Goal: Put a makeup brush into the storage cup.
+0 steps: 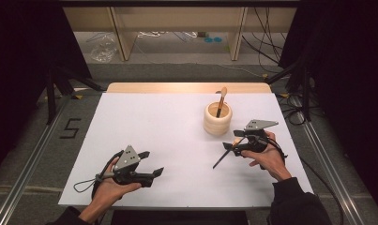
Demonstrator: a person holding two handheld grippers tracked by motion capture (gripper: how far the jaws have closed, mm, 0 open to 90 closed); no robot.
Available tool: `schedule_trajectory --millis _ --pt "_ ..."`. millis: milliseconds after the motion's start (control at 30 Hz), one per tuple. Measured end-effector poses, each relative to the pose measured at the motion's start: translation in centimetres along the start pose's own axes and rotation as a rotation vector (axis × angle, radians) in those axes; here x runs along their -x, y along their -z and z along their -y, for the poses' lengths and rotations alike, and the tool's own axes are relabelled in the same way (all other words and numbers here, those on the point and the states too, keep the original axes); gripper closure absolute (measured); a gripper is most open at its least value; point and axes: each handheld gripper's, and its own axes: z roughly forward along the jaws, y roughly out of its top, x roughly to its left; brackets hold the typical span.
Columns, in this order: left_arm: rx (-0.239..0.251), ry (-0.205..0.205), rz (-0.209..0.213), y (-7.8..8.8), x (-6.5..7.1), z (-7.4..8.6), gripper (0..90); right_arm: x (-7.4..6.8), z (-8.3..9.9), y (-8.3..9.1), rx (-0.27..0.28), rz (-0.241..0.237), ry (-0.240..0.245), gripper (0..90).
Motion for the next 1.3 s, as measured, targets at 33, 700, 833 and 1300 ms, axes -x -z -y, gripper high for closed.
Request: schedule_trajectory --millis 33,700,833,1300 --pt "0.000 -0.010 0.002 0.0 0.0 0.0 23.7 0.0 0.0 -0.1 -0.008 -0.001 -0.003 27.2" --pt "-0.004 -0.025 0.002 -0.1 -0.1 0.0 23.7 0.6 -0.4 -1.0 -0.162 -0.019 0.081 30.1" --pt "-0.004 -0.024 0.001 -0.1 -0.1 0.0 23.8 0.6 -0.6 -1.3 -0.184 -0.016 0.100 33.0" --pt "-0.005 -0.025 0.001 -0.1 -0.1 0.0 23.8 0.6 -1.1 -1.9 -0.239 -0.018 0.103 34.8"
